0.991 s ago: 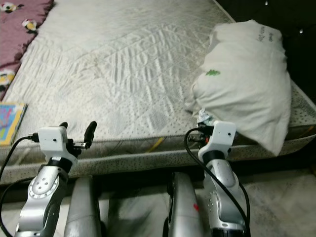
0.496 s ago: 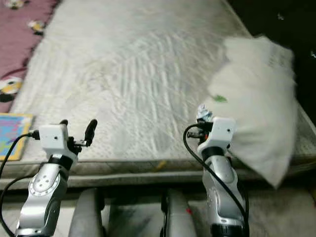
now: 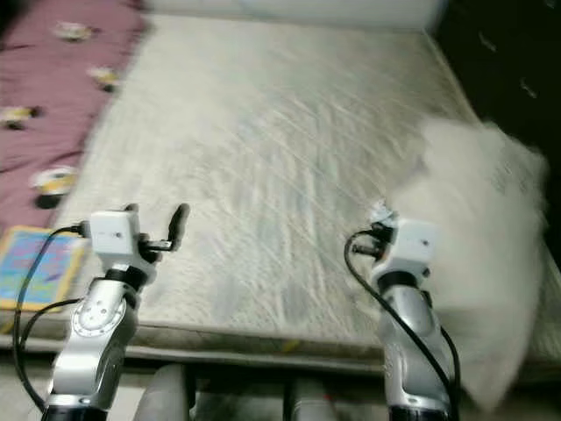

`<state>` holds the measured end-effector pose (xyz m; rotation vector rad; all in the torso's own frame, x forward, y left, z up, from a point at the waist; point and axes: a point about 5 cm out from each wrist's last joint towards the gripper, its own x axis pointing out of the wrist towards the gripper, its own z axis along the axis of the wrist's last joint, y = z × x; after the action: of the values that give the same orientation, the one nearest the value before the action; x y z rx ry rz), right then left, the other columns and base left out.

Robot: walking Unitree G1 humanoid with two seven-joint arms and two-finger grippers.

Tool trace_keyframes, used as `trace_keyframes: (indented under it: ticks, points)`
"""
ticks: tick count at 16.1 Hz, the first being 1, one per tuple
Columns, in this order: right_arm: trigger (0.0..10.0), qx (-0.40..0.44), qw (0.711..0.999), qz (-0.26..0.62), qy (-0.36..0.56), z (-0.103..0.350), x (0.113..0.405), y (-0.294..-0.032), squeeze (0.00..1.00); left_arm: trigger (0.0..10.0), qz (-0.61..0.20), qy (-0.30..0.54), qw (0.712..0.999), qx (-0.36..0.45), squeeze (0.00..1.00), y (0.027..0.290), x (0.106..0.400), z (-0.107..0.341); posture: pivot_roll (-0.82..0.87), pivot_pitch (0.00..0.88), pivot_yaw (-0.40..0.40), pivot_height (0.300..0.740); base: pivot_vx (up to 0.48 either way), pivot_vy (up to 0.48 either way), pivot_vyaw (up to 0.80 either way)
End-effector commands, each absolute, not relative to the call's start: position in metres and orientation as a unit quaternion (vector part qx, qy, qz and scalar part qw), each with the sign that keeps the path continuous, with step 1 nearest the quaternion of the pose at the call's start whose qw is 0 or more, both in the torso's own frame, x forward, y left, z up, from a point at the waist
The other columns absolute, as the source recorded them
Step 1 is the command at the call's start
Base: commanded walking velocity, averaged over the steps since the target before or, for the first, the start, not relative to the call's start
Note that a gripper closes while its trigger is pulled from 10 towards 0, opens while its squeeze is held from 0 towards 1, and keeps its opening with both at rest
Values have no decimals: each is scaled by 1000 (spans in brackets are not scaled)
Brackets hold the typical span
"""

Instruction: Clean up the room

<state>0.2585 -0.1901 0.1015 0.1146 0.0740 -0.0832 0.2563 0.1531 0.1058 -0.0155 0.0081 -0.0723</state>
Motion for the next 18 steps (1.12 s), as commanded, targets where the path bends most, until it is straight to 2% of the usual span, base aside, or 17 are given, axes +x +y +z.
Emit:
trace_keyframes:
  ticks: [1,18]
  points:
    - [10000,62,998,-13,12,114,266,-175,0,10000,-14,22,1000,3,0,168,253,101,2,61,-53,740,0,0,0]
    - [10000,61,998,-17,8,116,280,-167,0,10000,-38,9,999,4,0,163,263,108,5,63,-49,740,0,0,0]
